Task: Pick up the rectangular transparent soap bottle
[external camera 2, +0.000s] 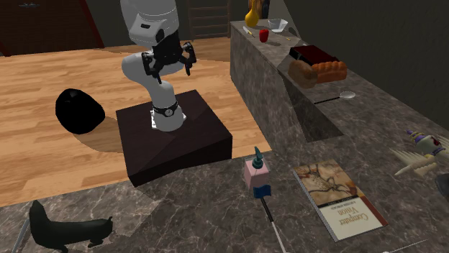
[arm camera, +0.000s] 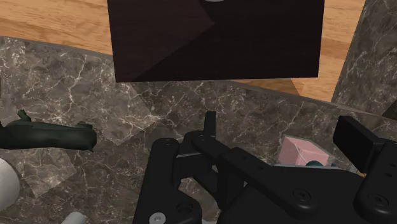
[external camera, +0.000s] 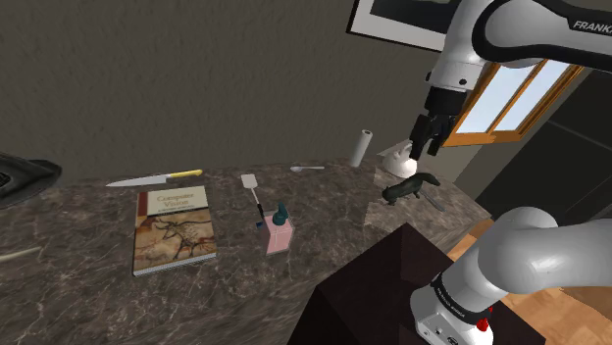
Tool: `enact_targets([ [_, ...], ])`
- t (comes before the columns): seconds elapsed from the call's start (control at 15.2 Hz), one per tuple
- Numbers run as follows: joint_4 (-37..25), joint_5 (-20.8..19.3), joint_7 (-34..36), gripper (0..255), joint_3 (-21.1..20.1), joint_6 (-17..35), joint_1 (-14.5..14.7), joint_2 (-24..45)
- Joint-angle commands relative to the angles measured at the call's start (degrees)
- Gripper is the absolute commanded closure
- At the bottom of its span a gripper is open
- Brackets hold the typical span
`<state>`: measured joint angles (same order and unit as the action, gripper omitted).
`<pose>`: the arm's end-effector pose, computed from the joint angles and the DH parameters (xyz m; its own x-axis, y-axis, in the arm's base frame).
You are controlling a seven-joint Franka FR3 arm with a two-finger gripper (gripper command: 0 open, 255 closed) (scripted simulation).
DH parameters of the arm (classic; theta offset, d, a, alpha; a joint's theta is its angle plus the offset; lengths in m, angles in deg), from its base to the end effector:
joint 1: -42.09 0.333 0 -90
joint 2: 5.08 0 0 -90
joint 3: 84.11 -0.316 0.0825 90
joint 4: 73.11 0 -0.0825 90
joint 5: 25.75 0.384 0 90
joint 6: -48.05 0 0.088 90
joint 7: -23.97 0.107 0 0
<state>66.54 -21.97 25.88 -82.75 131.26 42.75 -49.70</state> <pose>0.2908 0.0026 0.5419 0.9779 -0.0273 -0.2072 -0.0438 -0.9962 -0.0754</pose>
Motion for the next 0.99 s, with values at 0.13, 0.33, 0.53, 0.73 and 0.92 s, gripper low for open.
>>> enact_targets([
  [0.13,1.74,1.21,1.4,0,-1.63,3.91,0.66,1.62],
  [0.33,3.75,2.9,3.44,0,-4.07,9.9,1.7,4.75],
  [0.53,5.01,4.38,5.42,0,-6.52,15.99,2.69,8.71],
  [0.73,5.49,5.55,7.38,0,-8.97,22.07,3.55,13.45],
  [0.92,5.18,6.25,9.44,0,-11.32,28.04,4.29,18.87],
])
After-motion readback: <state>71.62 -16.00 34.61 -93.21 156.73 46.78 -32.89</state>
